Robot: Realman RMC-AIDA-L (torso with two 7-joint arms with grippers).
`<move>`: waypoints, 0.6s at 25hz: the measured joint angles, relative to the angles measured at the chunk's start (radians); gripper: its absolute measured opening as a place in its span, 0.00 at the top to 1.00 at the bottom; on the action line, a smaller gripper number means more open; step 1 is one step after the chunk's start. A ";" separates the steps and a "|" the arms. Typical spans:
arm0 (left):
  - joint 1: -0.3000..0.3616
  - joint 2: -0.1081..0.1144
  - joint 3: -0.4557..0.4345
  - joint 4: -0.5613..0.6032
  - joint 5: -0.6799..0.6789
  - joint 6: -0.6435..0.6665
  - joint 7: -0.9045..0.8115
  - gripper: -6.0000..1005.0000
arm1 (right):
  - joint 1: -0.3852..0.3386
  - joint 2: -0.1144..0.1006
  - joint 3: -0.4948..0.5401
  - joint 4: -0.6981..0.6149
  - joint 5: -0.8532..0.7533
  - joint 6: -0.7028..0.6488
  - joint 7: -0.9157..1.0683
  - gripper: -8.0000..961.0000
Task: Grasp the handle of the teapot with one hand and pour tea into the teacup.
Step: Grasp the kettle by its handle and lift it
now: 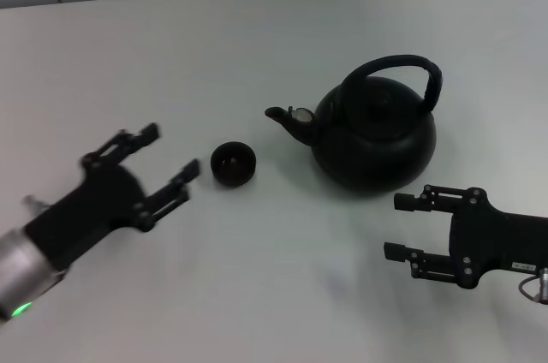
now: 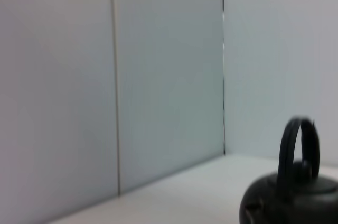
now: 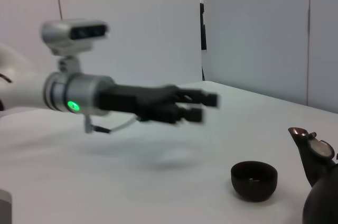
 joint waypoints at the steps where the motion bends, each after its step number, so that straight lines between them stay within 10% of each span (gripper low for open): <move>1: 0.032 0.001 0.004 0.046 0.000 0.058 -0.030 0.27 | 0.001 0.000 0.000 0.000 0.000 0.001 0.000 0.32; 9: 0.257 0.006 0.090 0.323 0.001 0.414 -0.205 0.27 | 0.009 0.001 0.015 0.000 0.003 -0.001 0.000 0.32; 15: 0.284 0.009 0.091 0.345 0.001 0.430 -0.222 0.27 | 0.016 0.001 0.017 0.004 0.004 -0.002 0.000 0.32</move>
